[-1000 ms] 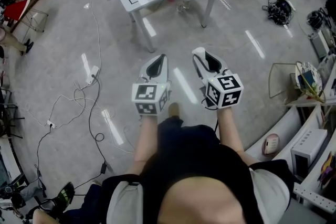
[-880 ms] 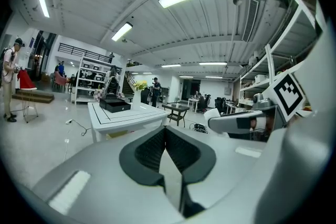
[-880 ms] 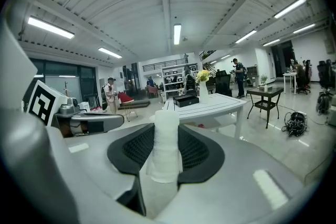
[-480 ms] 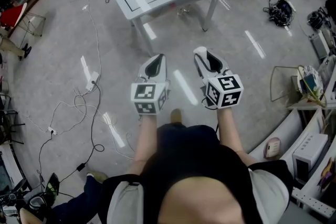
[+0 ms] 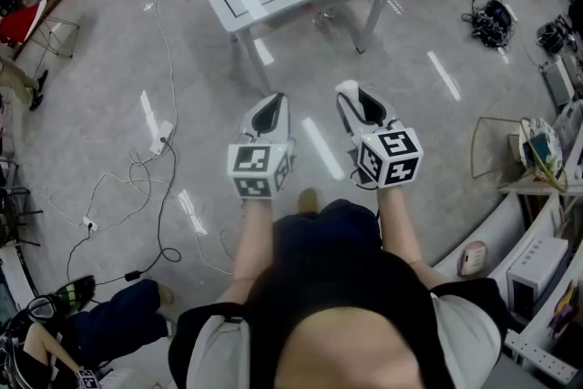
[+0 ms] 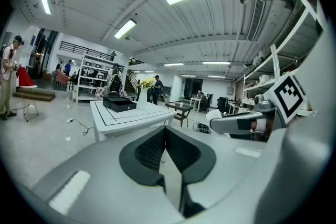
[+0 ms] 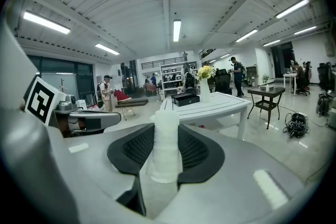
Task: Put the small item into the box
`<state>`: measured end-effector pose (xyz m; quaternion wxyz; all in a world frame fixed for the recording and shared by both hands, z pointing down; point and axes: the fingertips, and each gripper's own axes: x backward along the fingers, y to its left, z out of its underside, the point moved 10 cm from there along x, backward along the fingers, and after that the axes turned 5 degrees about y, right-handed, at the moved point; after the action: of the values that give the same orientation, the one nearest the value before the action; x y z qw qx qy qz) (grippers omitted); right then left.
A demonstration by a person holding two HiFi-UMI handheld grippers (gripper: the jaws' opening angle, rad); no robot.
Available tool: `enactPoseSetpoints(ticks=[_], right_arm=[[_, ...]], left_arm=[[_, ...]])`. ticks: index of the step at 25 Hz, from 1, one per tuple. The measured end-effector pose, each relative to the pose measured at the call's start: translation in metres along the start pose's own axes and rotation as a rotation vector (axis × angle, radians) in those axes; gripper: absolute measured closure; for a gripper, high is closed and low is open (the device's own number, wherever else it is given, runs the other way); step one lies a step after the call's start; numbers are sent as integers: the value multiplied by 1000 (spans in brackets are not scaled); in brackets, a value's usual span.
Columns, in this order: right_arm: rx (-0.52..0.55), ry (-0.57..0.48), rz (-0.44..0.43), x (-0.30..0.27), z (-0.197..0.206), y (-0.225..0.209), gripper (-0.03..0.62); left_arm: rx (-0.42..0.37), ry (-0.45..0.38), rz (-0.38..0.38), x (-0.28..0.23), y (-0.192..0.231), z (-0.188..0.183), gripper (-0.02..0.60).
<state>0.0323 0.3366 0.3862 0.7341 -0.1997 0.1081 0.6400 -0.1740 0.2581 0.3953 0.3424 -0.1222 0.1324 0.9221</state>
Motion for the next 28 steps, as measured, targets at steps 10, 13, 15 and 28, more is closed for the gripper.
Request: enactPoseSetpoints(ticks=[10,13,15,28], right_arm=[[-1,5,-27,-8,0,14,456],[-2,12,-21,-4,3,16,456],[-1,13,-16,-1,4,16,456],[-15,32,-25,-5,11,13,456]], left_arm=[[15,11,-10,9,8,6,574],[17,17,-9,14,8,9,572],[19,17,-8,17,6,10,574],[30,17,-20,17,6,12,572]])
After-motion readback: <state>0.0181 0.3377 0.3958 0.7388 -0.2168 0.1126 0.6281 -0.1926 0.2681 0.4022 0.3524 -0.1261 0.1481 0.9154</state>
